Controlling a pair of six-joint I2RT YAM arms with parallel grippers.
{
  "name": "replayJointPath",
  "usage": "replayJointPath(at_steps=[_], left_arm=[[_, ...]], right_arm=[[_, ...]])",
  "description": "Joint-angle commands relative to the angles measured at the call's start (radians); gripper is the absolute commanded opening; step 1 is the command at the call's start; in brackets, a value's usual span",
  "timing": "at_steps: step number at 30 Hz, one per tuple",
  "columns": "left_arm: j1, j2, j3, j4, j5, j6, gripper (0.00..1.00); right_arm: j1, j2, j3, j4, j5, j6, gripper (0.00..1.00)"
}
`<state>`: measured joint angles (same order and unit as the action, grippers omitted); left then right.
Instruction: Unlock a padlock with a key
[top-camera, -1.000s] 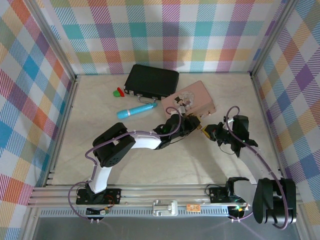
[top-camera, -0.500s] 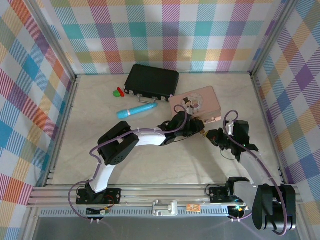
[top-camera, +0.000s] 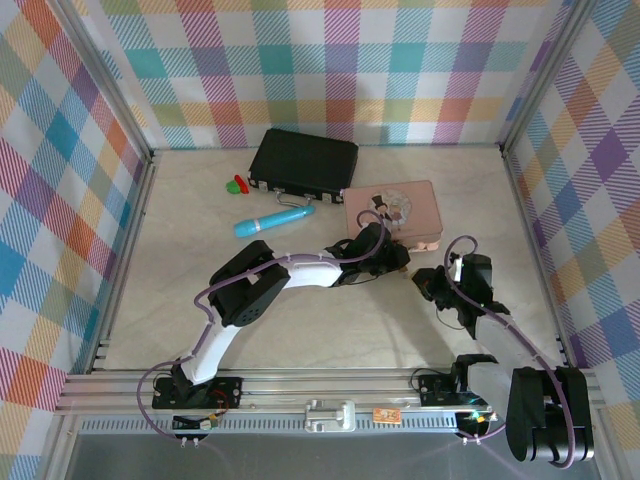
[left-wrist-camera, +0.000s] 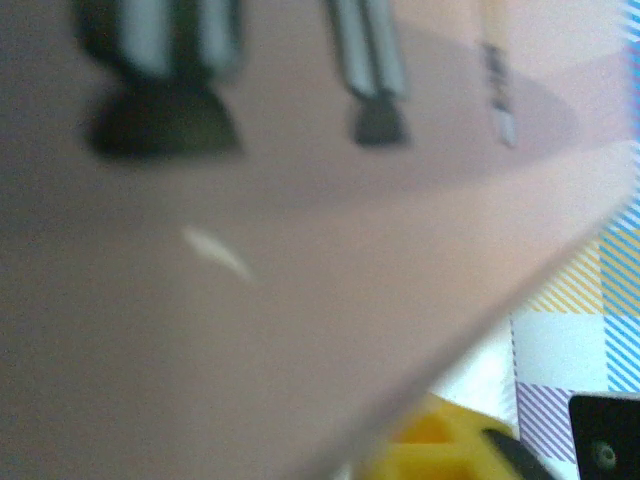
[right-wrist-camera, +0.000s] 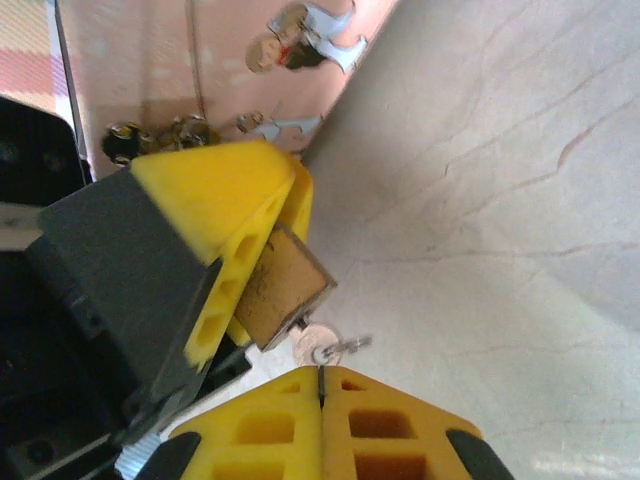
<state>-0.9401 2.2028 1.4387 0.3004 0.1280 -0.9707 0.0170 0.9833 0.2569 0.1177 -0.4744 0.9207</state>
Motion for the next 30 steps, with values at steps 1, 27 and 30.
replayJointPath(at_steps=[1,27,30], left_arm=[[0.013,0.003,0.002,0.053,-0.033,-0.038,0.33],[0.017,-0.214,-0.358,0.266,-0.004,0.125,0.52],[-0.004,-0.203,-0.384,0.292,-0.076,0.124,0.52]], right_arm=[[0.004,0.006,0.001,0.07,0.049,0.044,0.0],[0.035,0.383,0.393,-0.183,0.048,-0.501,0.54],[0.061,0.468,0.439,-0.141,0.032,-0.513,0.55]])
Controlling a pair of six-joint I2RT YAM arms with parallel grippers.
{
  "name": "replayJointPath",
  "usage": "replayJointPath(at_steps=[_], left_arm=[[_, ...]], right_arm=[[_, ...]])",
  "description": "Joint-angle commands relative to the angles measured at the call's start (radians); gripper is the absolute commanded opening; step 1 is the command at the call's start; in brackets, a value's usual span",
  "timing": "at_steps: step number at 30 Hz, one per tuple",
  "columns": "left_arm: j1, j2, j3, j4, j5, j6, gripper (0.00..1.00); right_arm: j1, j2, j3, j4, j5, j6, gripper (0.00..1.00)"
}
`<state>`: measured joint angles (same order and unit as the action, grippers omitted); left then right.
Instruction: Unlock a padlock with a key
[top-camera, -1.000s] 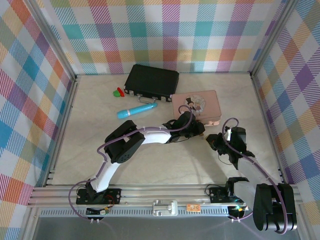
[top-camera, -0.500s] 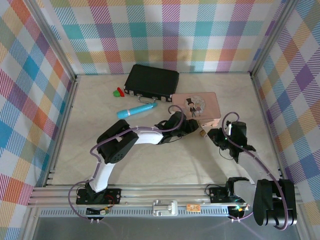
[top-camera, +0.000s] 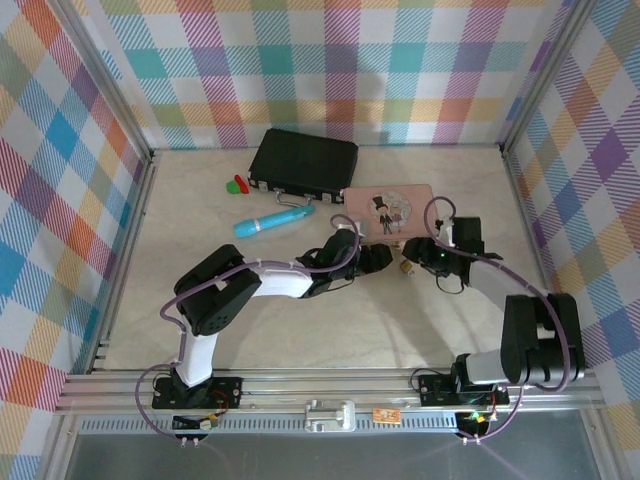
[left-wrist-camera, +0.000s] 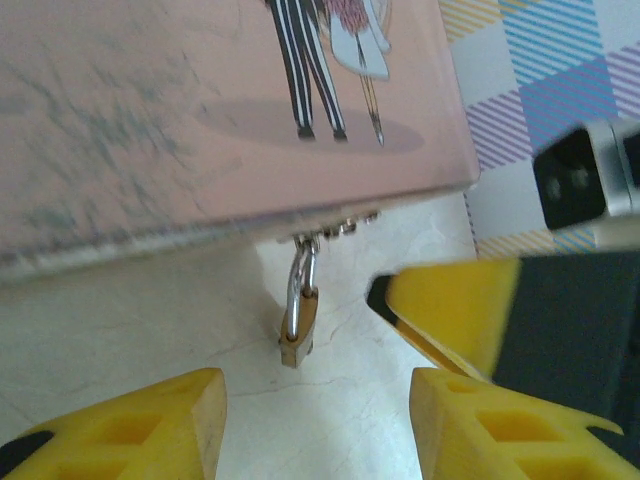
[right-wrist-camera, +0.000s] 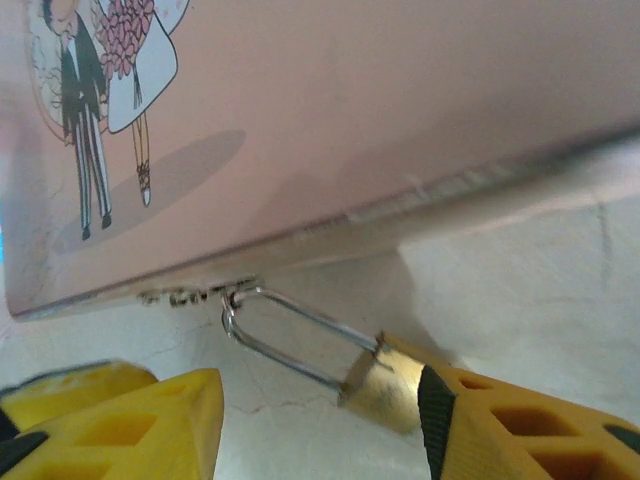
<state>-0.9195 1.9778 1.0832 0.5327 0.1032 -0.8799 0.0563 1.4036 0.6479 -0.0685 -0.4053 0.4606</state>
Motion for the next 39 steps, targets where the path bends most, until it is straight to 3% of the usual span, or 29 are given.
replayJointPath(at_steps=[1,7,11,19,28,36,39], left_arm=[[-0.03,0.025,-0.039,0.072,-0.077,0.03,0.52],[-0.045,0.06,-0.055,0.127,-0.149,0.064,0.54],[-0.046,0.088,-0.038,0.125,-0.171,0.087,0.56],[-0.029,0.158,0.067,0.097,-0.168,0.144,0.58],[-0.032,0.237,0.211,-0.074,-0.187,0.173,0.56],[-0.048,0.314,0.311,-0.164,-0.2,0.17,0.53],[-0.048,0.337,0.348,-0.204,-0.203,0.167,0.46]], right_arm=[[0.028,0.08,0.065,0.058,-0.043,-0.052,0.55],[0.053,0.222,0.124,0.133,-0.185,0.02,0.52],[0.053,0.196,0.105,0.15,-0.238,0.077,0.51],[0.051,-0.047,0.094,-0.105,0.053,0.004,0.55],[0.05,-0.269,0.028,-0.159,0.131,0.035,0.58],[0.048,-0.335,-0.009,-0.137,0.158,0.073,0.58],[0.047,-0.345,-0.017,-0.139,0.161,0.079,0.58]])
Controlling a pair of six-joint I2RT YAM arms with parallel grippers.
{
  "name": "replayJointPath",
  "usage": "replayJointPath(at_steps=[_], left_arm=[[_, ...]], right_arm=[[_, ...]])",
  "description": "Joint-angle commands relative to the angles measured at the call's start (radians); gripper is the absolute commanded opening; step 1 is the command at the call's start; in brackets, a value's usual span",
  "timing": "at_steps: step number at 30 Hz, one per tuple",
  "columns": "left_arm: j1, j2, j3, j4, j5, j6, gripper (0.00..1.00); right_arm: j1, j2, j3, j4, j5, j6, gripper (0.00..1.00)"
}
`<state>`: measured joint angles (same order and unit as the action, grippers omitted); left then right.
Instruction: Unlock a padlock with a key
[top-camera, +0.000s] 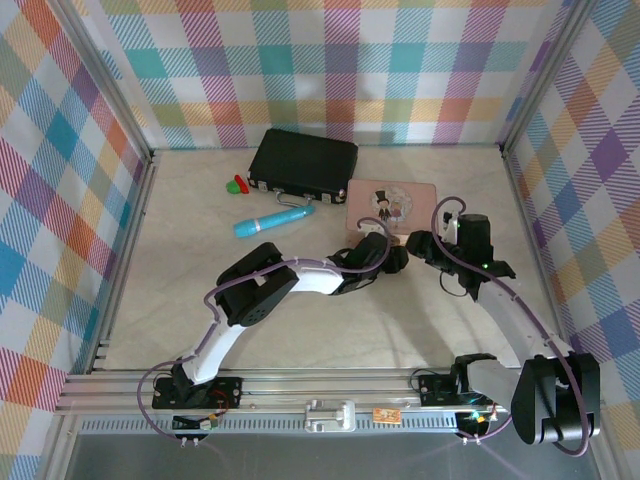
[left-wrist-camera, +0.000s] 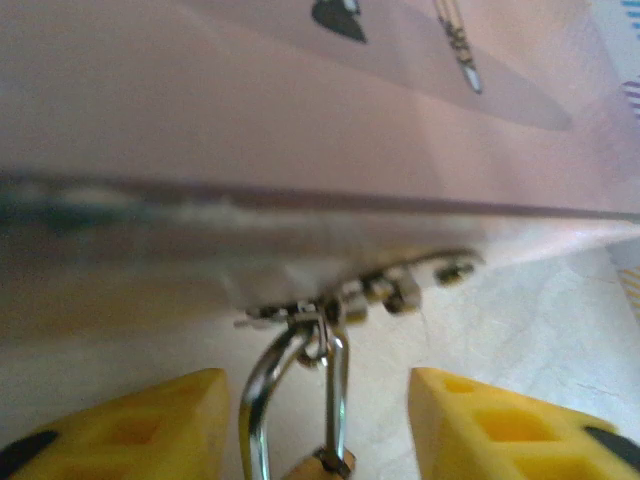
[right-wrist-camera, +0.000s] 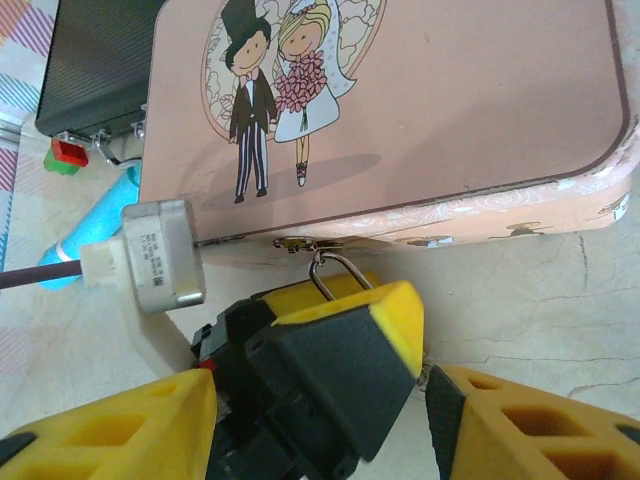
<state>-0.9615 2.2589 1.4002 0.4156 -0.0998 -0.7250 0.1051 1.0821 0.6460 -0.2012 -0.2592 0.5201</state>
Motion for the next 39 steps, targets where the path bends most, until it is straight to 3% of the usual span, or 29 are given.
replayJointPath(at_steps=[1,9,19,23,29,33,39], left_arm=[[-0.007,0.06,0.035,-0.096,-0.002,0.01,0.43],[-0.007,0.06,0.002,-0.085,0.012,-0.045,0.23],[0.019,0.015,-0.114,0.114,0.126,-0.235,0.0],[0.053,0.005,-0.152,0.295,0.197,-0.407,0.0],[0.061,-0.014,-0.177,0.435,0.224,-0.539,0.0],[0.061,-0.017,-0.194,0.491,0.23,-0.586,0.0],[0.06,-0.021,-0.206,0.519,0.227,-0.613,0.0]], right_arm=[[-0.002,-0.027,-0.02,-0.007,0.017,0.023,0.58],[-0.021,-0.044,-0.083,0.023,0.011,0.088,0.59],[-0.06,-0.056,-0.162,0.046,-0.087,0.143,0.58],[-0.084,-0.089,-0.233,0.097,-0.172,0.209,0.56],[-0.114,-0.057,-0.366,0.394,-0.329,0.308,0.38],[-0.136,0.001,-0.406,0.603,-0.408,0.368,0.33],[-0.136,0.024,-0.41,0.725,-0.414,0.386,0.3]])
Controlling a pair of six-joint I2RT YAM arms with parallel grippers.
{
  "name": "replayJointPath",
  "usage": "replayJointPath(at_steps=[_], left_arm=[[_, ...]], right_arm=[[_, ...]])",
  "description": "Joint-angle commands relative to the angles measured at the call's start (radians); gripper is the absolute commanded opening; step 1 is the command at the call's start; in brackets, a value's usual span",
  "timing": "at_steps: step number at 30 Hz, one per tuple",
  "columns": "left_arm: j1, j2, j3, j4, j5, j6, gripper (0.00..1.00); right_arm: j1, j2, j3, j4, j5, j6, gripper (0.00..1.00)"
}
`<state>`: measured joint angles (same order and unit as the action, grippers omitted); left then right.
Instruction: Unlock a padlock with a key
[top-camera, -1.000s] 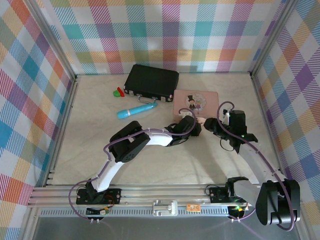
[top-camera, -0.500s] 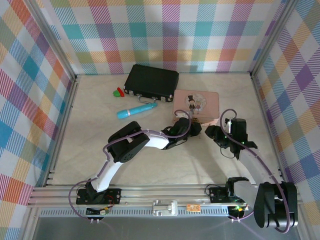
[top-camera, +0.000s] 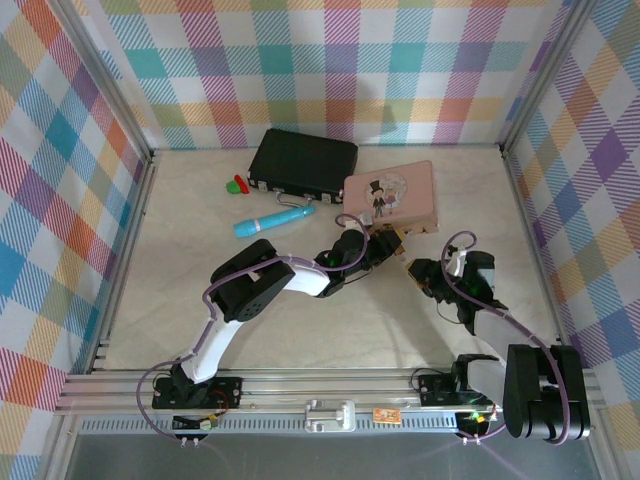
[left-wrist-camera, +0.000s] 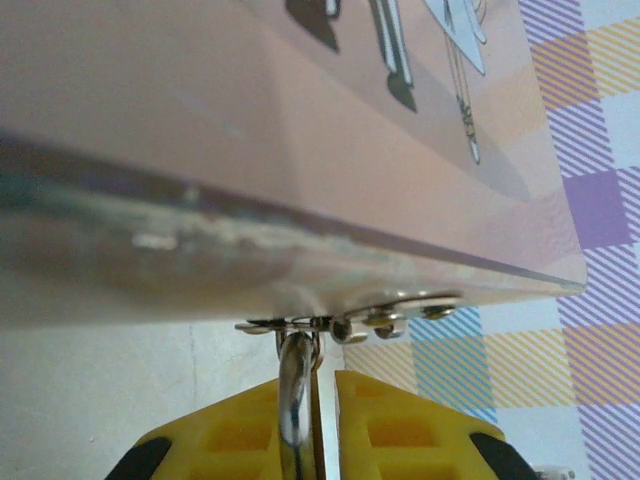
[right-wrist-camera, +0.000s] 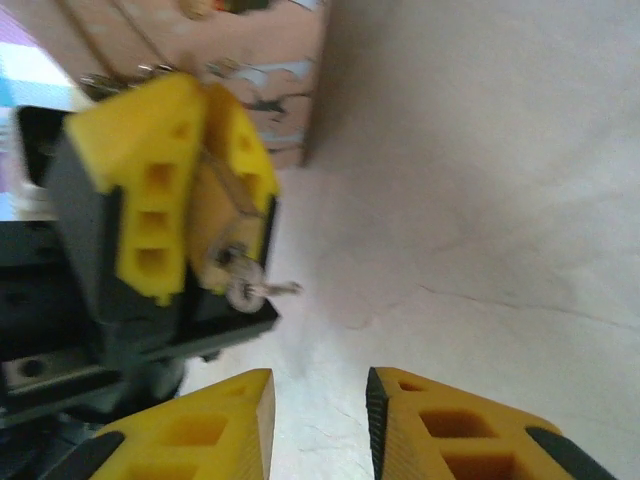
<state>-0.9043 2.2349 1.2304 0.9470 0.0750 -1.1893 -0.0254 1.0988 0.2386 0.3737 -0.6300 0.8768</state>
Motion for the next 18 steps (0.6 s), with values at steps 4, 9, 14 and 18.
replayJointPath(at_steps=[4,9,14,18], left_arm=[[0.003,0.006,-0.03,-0.005,0.053,-0.158,0.0],[0.004,0.006,-0.026,-0.005,0.052,-0.158,0.0],[0.003,0.007,-0.025,0.001,0.051,-0.162,0.0],[0.002,0.009,-0.025,0.014,0.045,-0.171,0.0]], right_arm=[[-0.005,0.041,-0.007,0.207,-0.043,0.052,0.29],[-0.006,0.088,-0.006,0.301,-0.063,0.085,0.27],[-0.003,0.121,-0.004,0.352,-0.063,0.109,0.24],[0.01,0.177,-0.002,0.414,-0.071,0.142,0.24]])
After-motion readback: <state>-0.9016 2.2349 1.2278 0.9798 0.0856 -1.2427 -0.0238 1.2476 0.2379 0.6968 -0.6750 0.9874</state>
